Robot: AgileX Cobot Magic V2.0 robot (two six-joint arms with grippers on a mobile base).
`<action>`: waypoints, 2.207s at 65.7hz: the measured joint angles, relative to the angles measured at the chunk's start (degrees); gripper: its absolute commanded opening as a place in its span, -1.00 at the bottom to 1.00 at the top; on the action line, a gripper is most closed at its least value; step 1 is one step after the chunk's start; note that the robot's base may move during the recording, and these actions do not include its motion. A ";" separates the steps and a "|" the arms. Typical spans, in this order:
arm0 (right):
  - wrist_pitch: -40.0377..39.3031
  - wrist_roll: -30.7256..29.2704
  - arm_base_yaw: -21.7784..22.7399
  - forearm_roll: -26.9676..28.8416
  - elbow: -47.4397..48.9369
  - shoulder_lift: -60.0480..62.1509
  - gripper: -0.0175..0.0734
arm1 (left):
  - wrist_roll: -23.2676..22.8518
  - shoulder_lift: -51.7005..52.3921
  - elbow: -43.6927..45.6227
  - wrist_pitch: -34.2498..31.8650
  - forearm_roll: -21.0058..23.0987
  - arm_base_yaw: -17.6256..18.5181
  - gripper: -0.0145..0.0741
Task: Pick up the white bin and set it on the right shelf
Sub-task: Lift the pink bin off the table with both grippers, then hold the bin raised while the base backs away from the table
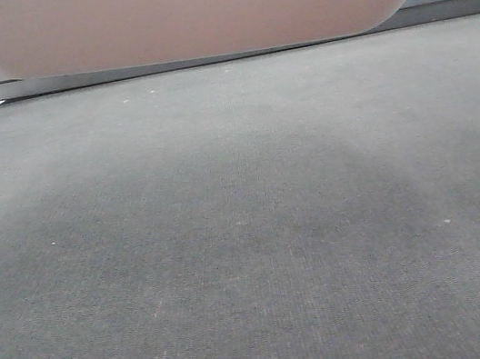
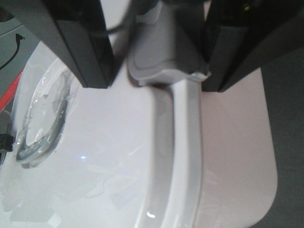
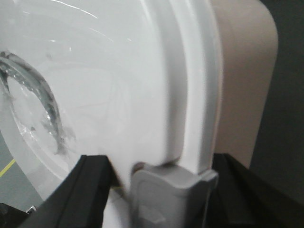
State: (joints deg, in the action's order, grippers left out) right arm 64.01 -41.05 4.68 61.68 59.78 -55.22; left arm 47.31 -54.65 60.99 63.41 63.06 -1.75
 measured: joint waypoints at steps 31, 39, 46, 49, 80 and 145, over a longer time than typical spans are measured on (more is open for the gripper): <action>-0.66 -0.11 0.00 2.13 0.00 0.00 0.23 | -0.21 0.00 0.00 -0.43 -0.37 0.00 -0.11; -0.77 -0.24 0.00 2.74 0.00 0.00 0.23 | -0.21 0.00 0.00 -0.57 -0.50 0.00 -0.11; -1.05 -0.47 0.00 3.06 0.00 0.00 0.23 | -0.21 0.00 0.09 -0.59 -0.50 0.00 -0.11; -1.14 -0.74 0.00 3.19 0.00 0.00 0.23 | -0.21 0.00 0.09 -0.69 -0.50 0.00 -0.11; -1.64 -1.56 0.00 3.48 0.00 0.00 0.23 | -0.21 0.00 0.09 -1.15 0.34 0.00 -0.11; -1.64 -1.56 0.00 3.48 0.00 0.00 0.39 | -0.21 0.00 0.09 -1.27 0.37 0.00 -0.11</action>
State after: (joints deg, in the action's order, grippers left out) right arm 62.37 -42.61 4.68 65.16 59.78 -55.22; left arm 47.10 -54.65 61.08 62.14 63.43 -1.75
